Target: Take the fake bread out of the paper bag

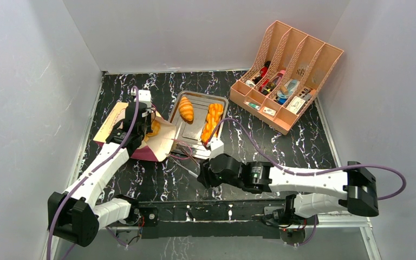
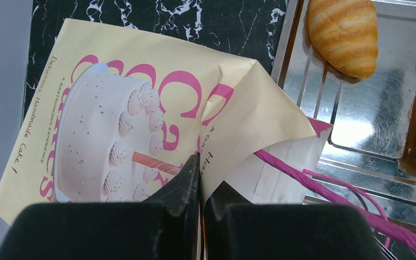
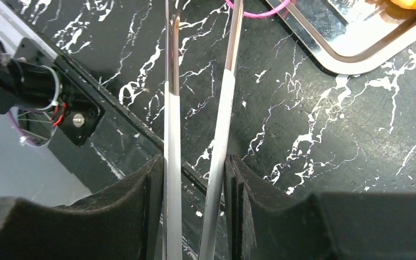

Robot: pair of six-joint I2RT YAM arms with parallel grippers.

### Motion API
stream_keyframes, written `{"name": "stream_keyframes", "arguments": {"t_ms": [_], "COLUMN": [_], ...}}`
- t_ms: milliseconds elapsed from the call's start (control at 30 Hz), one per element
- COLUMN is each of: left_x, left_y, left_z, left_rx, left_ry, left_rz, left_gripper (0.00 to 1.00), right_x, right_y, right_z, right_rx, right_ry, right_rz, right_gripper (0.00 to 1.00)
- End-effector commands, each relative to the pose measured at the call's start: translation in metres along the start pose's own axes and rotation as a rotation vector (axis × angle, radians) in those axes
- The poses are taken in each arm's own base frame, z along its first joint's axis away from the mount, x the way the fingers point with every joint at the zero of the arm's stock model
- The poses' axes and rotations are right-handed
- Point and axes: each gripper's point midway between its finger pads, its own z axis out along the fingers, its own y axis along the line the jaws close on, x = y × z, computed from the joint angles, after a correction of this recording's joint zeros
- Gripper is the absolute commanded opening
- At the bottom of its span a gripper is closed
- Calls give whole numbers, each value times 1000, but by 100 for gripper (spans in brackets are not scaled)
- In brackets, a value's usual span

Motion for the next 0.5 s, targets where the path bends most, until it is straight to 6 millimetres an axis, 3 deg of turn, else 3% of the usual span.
{"name": "stream_keyframes", "arguments": {"t_ms": [0, 467], "left_x": [-19, -21], "left_y": [0, -6], "left_z": [-11, -20], "left_rx": [26, 82], "left_ry": [-44, -45], "left_rz": [-13, -11], "left_gripper": [0, 0], "right_x": [-49, -77], "right_y": [27, 44], "right_z": [7, 49], "right_rx": [-56, -20], "right_ry": [-166, -191], "right_rz": [45, -6], "right_gripper": [32, 33]}}
